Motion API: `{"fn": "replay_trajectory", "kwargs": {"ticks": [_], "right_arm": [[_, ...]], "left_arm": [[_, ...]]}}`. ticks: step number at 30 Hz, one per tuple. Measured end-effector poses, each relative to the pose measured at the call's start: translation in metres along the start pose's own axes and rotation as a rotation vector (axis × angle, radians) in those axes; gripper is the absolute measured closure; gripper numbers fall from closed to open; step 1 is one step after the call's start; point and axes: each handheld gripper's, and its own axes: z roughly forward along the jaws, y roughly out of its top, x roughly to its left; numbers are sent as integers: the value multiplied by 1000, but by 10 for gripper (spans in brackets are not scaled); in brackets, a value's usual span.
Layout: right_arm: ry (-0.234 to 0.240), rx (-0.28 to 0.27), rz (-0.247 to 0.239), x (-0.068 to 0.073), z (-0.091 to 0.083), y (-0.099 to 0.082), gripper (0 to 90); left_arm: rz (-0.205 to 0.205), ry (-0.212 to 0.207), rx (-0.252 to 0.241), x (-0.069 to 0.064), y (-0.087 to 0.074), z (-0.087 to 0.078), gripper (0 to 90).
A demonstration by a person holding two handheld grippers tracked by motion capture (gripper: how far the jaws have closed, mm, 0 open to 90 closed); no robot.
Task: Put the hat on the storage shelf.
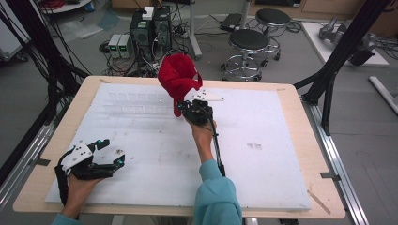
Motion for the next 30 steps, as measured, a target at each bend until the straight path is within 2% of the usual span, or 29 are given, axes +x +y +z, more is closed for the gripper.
{"fn": "replay_trajectory", "kwargs": {"ticks": [3, 4, 5, 7, 9, 12, 17, 20, 21, 24, 25, 27, 29, 30], "right_arm": [[3, 12, -7, 1, 1, 0, 812], [8, 24, -13, 1, 2, -1, 773], [-10, 70, -34, 4, 6, -4, 656], [-32, 67, -38, 6, 7, -4, 638], [-30, 56, -31, 6, 5, -4, 605], [-38, 52, -52, 7, 2, -1, 456], [-67, 84, -46, 8, -2, 0, 293], [-65, 101, -63, 10, -3, 0, 264], [-69, 106, -73, 11, -4, 1, 210], [-66, 108, -73, 13, -6, 1, 193], [-78, 110, -76, 15, -10, 1, 137], [-83, 114, -77, 16, -12, 1, 122], [-77, 136, -72, 17, -20, 2, 111], [-73, 124, -87, 19, -25, 3, 111]], "left_arm": [[4, 0, 1, 0, 0, 0, 125], [1, 0, 0, 0, 0, 0, 125], [0, 0, -1, 0, 0, 0, 125], [0, 1, 0, 0, 0, 0, 125], [0, 0, -1, 0, 0, 0, 125], [-1, 0, 0, 0, 0, 0, 125], [5, 3, -1, -1, 0, 0, 125], [2, 3, -1, 0, 0, 0, 125], [0, 3, 0, 0, 0, 0, 125], [0, 3, 0, 0, 0, 0, 125], [0, 3, -1, 0, 0, 0, 125], [0, 3, 0, 0, 0, 0, 125], [-2, 3, 2, 0, 0, 0, 125], [-2, 3, 2, 0, 0, 0, 125]]}}
